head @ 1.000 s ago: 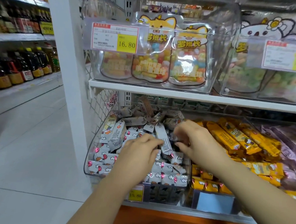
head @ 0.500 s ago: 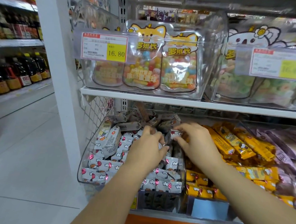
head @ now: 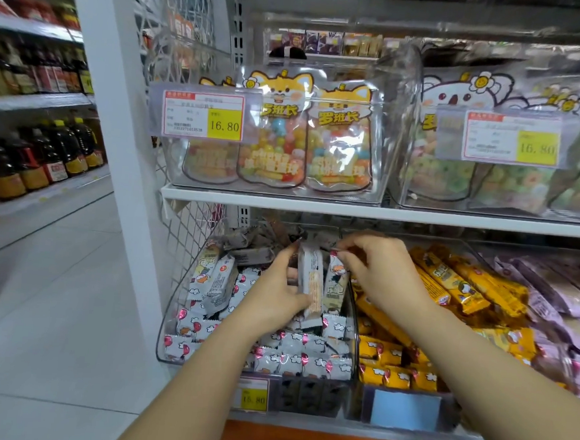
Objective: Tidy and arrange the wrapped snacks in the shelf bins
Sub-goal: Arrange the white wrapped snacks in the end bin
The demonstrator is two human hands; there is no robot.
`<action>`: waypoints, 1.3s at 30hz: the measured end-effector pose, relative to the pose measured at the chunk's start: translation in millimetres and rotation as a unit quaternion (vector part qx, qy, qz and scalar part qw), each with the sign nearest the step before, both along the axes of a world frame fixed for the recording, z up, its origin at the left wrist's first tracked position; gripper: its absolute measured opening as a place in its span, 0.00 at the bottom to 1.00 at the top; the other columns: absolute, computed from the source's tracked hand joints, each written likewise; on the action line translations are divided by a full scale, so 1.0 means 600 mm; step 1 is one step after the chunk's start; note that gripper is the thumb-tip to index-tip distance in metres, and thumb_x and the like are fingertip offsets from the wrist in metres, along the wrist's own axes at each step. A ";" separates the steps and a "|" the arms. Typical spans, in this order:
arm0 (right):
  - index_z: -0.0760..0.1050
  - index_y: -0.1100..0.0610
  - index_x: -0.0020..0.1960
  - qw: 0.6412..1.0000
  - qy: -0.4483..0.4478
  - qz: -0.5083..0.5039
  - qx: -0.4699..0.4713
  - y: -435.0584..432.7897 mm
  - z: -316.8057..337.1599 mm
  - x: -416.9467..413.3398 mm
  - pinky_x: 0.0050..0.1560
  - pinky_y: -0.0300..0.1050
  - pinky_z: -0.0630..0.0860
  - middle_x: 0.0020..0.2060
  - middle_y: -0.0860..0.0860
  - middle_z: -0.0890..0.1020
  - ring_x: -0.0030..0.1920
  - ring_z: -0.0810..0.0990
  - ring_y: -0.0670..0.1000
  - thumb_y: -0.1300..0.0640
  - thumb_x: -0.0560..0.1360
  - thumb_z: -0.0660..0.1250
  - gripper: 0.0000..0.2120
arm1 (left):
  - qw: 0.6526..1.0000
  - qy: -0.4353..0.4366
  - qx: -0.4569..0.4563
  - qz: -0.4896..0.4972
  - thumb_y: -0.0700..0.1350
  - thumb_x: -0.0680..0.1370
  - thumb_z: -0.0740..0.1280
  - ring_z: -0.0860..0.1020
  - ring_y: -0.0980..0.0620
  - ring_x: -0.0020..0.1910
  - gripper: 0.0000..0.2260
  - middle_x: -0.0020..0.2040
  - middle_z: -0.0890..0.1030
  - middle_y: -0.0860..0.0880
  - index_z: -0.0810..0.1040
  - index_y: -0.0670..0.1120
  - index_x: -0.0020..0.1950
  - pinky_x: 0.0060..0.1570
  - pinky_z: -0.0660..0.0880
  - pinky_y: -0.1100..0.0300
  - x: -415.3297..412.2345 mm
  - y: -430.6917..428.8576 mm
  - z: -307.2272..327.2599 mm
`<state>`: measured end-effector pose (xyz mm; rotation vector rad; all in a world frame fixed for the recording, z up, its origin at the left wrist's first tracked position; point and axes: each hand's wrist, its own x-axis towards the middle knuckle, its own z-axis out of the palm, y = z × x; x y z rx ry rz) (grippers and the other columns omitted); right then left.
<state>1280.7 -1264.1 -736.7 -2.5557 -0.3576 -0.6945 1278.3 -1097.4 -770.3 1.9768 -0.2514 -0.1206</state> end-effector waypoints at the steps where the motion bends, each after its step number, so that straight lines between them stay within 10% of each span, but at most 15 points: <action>1: 0.81 0.55 0.55 1.000 0.002 0.000 -0.001 0.000 -0.001 0.000 0.55 0.41 0.71 0.50 0.50 0.83 0.53 0.79 0.50 0.56 0.76 0.66 0.09 | 1.000 0.000 -0.001 -0.004 0.35 0.75 0.68 0.81 0.54 0.44 0.36 0.51 0.78 0.51 0.54 0.55 0.76 0.45 0.80 0.53 -0.001 -0.001 0.001; 12: 0.79 0.52 0.51 0.979 0.044 0.071 -0.186 0.008 -0.014 0.000 0.52 0.46 0.75 0.47 0.48 0.81 0.51 0.77 0.50 0.58 0.76 0.64 0.06 | 0.993 -0.066 -0.038 0.091 0.38 0.76 0.67 0.79 0.57 0.52 0.32 0.63 0.75 0.52 0.56 0.54 0.75 0.41 0.79 0.64 -0.012 0.023 -0.002; 29: 0.73 0.47 0.63 0.922 0.106 0.038 -0.370 0.021 -0.042 -0.027 0.72 0.53 0.50 0.54 0.50 0.78 0.62 0.68 0.51 0.54 0.80 0.56 0.14 | 0.985 -0.077 -0.115 0.107 0.36 0.77 0.66 0.77 0.59 0.54 0.33 0.64 0.72 0.54 0.57 0.58 0.74 0.37 0.77 0.69 -0.042 0.042 -0.028; 34: 0.73 0.43 0.62 0.966 0.088 0.057 -0.235 0.014 -0.033 -0.031 0.71 0.48 0.55 0.52 0.44 0.79 0.58 0.71 0.46 0.50 0.79 0.57 0.13 | 0.982 -0.076 -0.143 0.099 0.35 0.76 0.67 0.79 0.62 0.48 0.31 0.58 0.75 0.55 0.58 0.55 0.74 0.36 0.75 0.72 -0.049 0.035 -0.023; 39: 0.68 0.44 0.65 0.983 0.122 0.138 -0.005 0.030 -0.010 -0.057 0.51 0.35 0.75 0.55 0.40 0.76 0.50 0.76 0.40 0.51 0.72 0.70 0.23 | 0.977 -0.078 -0.173 0.098 0.40 0.75 0.69 0.81 0.60 0.47 0.30 0.58 0.77 0.53 0.60 0.54 0.73 0.38 0.76 0.70 -0.051 0.028 -0.027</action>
